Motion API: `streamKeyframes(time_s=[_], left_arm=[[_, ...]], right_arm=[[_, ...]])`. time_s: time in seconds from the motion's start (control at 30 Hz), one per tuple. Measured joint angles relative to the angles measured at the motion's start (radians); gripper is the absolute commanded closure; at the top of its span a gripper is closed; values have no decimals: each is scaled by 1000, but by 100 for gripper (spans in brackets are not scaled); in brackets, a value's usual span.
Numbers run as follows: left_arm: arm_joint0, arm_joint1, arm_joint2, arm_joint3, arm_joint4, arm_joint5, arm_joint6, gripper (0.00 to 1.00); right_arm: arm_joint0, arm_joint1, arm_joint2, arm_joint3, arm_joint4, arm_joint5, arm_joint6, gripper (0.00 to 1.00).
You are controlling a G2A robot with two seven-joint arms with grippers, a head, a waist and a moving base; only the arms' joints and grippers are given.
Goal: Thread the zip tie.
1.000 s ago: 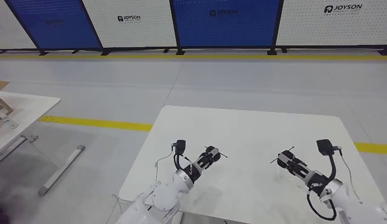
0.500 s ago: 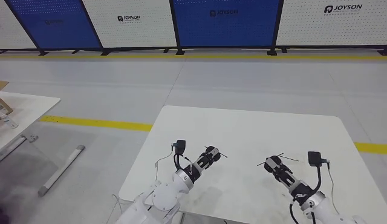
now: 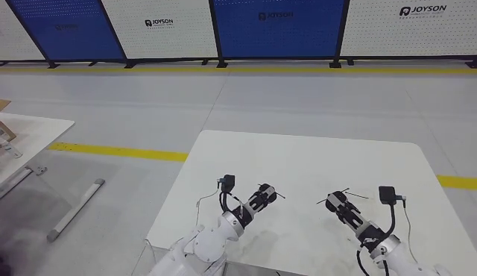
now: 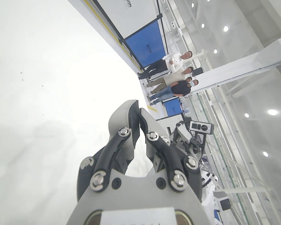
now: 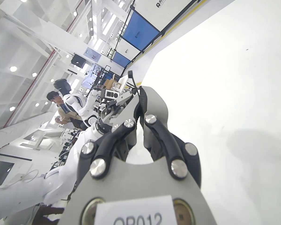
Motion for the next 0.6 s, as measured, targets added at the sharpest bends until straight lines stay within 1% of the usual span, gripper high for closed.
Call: streamKeyframes(time_s=[0.27, 0.37, 0.47, 0.6], left_arm=[[-1, -1, 3, 2, -7, -5, 5, 100], [-1, -1, 3, 2, -7, -5, 5, 100], [-1, -1, 3, 2, -7, -5, 5, 100], [-1, -1, 3, 2, -7, -5, 5, 100]], right_arm=[[-1, -1, 0, 1, 4, 1, -3, 100], [-2, -8, -8, 13, 49, 1, -13, 100], [21, -19, -40, 41, 82, 0, -24, 100], [78, -44, -125, 83, 50, 29, -75, 100]])
